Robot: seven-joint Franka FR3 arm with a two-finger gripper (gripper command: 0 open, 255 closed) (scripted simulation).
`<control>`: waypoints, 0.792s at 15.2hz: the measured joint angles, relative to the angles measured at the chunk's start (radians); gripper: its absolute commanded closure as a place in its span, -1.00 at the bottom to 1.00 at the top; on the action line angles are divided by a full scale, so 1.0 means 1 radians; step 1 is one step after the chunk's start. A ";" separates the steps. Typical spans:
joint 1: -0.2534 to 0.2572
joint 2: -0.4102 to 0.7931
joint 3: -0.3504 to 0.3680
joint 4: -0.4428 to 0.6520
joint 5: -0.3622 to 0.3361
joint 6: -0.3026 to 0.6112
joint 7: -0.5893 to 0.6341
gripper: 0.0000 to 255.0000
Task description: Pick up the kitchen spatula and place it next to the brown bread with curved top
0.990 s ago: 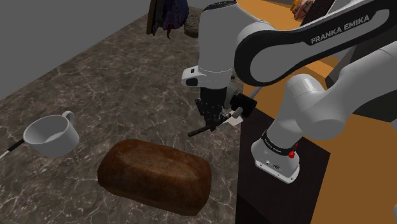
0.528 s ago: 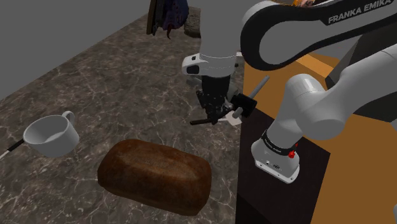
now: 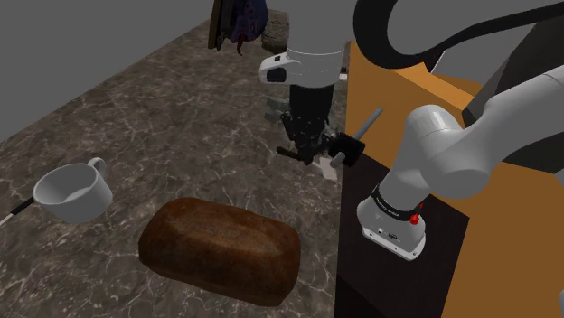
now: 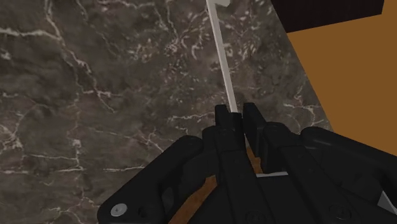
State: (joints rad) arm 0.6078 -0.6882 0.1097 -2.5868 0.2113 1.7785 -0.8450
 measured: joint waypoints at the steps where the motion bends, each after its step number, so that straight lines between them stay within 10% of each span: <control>1: 0.000 0.000 -0.001 0.015 -0.001 -0.015 0.002 1.00; 12: -0.005 -0.006 -0.016 0.158 -0.017 -0.162 0.019 1.00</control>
State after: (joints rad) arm 0.6032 -0.6940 0.0940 -2.4292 0.1948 1.6163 -0.8257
